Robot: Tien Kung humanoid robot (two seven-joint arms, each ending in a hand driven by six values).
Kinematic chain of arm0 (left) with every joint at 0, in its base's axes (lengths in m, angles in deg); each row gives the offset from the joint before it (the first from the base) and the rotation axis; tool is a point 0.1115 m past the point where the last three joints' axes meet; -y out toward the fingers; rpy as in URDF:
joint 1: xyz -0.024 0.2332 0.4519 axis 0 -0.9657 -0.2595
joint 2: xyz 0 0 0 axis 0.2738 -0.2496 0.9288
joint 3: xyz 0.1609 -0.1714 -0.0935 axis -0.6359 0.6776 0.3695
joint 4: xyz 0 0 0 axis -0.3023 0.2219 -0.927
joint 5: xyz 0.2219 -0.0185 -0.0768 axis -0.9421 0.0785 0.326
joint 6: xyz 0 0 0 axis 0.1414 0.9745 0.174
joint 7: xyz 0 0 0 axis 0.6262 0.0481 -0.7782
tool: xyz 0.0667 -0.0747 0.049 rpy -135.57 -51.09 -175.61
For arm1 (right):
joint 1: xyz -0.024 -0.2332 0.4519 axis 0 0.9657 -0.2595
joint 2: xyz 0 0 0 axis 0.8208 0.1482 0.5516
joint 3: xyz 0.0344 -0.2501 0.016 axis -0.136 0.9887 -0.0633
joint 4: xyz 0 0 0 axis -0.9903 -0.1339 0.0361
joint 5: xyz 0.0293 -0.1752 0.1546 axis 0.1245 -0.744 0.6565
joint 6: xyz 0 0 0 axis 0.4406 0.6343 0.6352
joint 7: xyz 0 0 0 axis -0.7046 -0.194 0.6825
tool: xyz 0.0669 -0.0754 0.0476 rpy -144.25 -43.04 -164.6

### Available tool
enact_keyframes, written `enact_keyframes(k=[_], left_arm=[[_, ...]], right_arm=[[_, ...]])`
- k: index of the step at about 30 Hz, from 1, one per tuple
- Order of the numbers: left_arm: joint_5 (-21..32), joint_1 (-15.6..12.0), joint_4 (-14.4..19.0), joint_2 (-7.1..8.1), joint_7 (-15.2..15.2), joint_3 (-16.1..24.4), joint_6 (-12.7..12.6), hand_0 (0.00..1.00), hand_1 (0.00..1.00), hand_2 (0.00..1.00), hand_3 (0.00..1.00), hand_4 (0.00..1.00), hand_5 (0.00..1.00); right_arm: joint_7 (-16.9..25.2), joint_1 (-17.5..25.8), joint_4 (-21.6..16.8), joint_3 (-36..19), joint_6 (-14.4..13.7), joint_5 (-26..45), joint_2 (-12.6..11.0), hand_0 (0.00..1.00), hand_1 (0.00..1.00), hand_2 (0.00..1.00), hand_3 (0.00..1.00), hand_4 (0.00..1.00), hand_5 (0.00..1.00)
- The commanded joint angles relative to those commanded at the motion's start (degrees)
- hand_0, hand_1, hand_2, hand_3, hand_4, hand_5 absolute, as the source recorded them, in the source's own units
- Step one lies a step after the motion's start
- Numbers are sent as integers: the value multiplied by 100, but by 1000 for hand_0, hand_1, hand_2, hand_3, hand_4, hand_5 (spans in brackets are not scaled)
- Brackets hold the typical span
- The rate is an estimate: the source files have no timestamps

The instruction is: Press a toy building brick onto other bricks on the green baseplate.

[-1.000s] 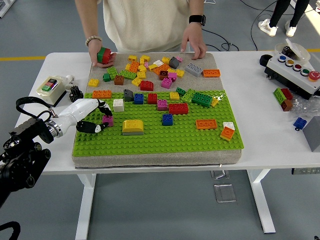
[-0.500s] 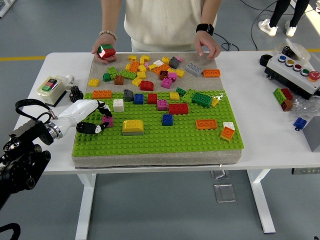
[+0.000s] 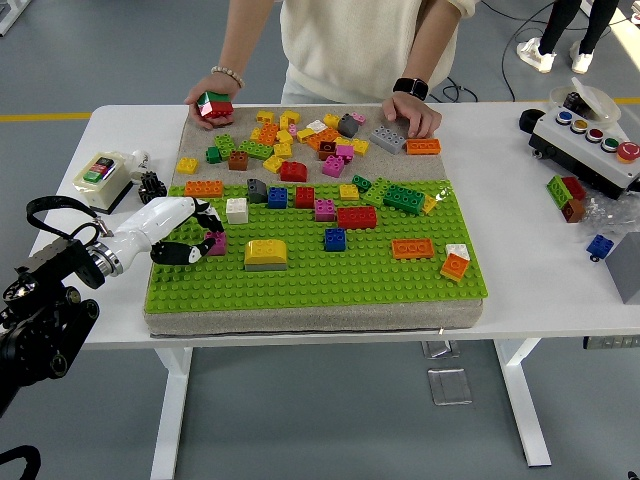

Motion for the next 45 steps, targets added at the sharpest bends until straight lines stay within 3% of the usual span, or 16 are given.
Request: enact_keyframes(k=[1,6,7,12,13,22,36,37,42,43,45], left_arm=[[0,2,15,2,16,41,52,755,638,586,563,739,87],[0,3,98,30,72,152,265,755,638,586,563,739,87],[0,3,116,34,76,166,298,822,724,646,652,858,158],[0,-2,324,53,83,229,474,822,724,646,652,858,158],[0,-2,353,57,85,229,494,844,748,708,710,926,194],[0,55,293,51,66,126,557,851,755,711,723,932,195],[0,285,-324,52,176,-90,197,846,746,687,687,912,184],[0,295,-349,57,183,-102,172,828,733,648,641,872,169],[0,346,-440,72,205,-163,85,828,733,648,641,872,169],[0,355,-460,74,208,-174,70,799,715,614,593,839,150],[0,380,-515,81,217,-213,30,799,715,614,593,839,150]], right_arm=[[1,-1,0,-2,2,2,0,735,654,705,588,915,498],[5,-12,0,-10,2,6,-2,735,654,705,588,915,498],[5,-12,0,-11,4,5,-2,739,654,705,588,915,498],[10,-8,0,-15,15,7,0,739,654,705,588,915,498],[12,-8,0,-16,14,7,-1,738,654,705,589,915,498],[13,-8,0,-20,14,5,-1,738,654,705,589,914,498],[-6,-10,0,11,7,8,-8,739,654,705,589,915,498],[-7,-9,0,14,6,7,-9,737,654,705,589,915,497],[-4,-13,0,24,3,5,-8,737,654,705,589,915,497],[-3,-14,0,27,3,6,-8,738,654,706,590,915,497],[2,-19,0,35,3,11,-5,738,654,706,590,915,497]])
